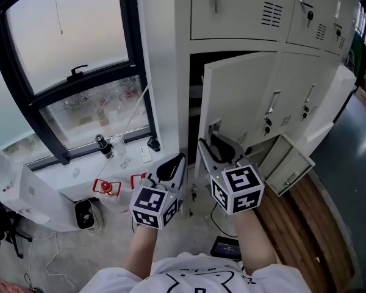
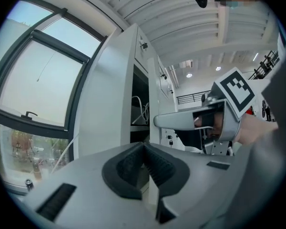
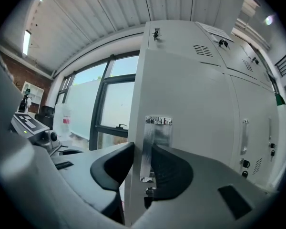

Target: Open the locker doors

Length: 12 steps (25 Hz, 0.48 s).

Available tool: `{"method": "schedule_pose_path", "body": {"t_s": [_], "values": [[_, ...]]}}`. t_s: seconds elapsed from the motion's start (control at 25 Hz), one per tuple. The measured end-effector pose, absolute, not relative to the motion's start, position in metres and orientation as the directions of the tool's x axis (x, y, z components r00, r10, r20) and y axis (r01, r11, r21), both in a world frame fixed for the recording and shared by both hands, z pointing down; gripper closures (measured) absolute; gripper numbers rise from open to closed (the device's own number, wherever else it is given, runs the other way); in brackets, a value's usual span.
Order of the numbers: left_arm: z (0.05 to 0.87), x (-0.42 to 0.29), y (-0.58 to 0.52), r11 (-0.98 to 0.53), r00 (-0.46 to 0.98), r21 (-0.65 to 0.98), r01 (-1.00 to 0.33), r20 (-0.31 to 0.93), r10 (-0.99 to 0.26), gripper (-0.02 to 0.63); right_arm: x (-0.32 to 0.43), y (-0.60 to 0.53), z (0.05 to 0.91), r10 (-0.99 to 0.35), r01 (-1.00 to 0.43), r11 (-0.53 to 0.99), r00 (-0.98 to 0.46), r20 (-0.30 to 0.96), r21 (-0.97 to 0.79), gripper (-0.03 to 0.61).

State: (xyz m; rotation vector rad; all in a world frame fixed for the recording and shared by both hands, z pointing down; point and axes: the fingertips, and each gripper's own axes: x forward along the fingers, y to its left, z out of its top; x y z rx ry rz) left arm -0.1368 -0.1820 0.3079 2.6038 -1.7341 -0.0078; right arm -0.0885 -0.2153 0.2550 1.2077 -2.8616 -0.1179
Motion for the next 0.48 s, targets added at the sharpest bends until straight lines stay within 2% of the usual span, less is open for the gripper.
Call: {"method": "schedule_pose_path", "body": {"t_s": [0.48], "values": [[0.303, -0.074, -0.197, -0.522, 0.522, -0.013, -0.853, 0.001, -0.853, 0.594, -0.015, -0.169, 0.255, -0.777, -0.769, 0.623, -0.630, -0.002, 0.145, 0.434]]}}
